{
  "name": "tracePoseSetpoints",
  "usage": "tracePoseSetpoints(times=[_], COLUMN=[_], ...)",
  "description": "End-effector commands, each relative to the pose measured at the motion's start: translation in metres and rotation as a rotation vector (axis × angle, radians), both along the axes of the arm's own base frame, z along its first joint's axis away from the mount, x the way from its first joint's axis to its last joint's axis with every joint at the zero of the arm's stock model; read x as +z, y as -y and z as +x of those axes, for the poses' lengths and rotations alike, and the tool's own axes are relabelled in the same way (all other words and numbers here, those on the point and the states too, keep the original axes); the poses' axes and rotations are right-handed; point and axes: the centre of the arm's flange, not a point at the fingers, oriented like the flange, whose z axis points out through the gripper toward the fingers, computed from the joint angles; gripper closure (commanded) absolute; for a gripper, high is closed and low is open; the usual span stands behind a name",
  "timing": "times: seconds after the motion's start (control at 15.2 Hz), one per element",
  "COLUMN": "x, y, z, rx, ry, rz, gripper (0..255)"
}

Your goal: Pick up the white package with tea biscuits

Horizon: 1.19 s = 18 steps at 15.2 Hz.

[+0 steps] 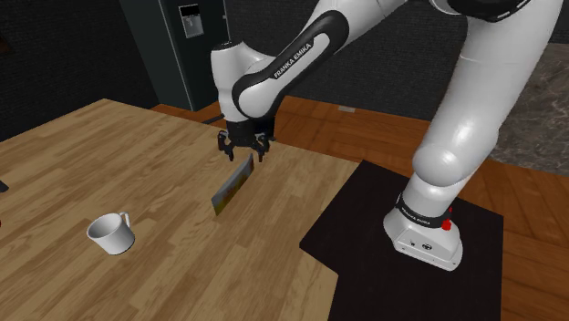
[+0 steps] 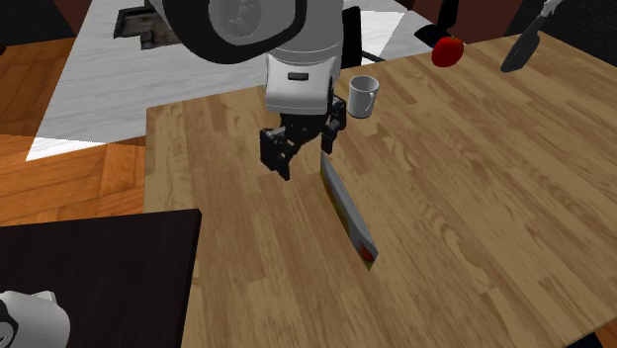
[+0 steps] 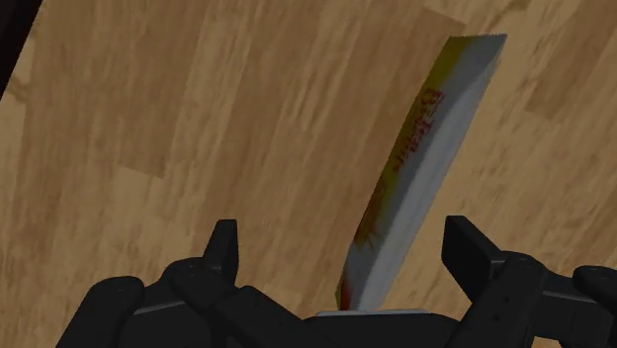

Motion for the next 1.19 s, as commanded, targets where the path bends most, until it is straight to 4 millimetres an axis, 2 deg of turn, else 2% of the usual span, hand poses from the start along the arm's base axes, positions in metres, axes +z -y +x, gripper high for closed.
tracePoseSetpoints(times=[0.0,0.4,0.92,1.06,1.12], x=[-0.021,-0.077,-0.119,-0.119,-0.119], y=[-0.004,-0.007,-0.006,-0.006,-0.007], z=[0.022,0.080,0.082,0.082,0.082], rx=[-0.088,-0.329,-0.338,-0.338,-0.338], ry=[-0.003,-0.016,-0.016,-0.016,-0.016], rz=[0.005,0.020,0.021,0.021,0.021], gripper=[0,0,0,0,255])
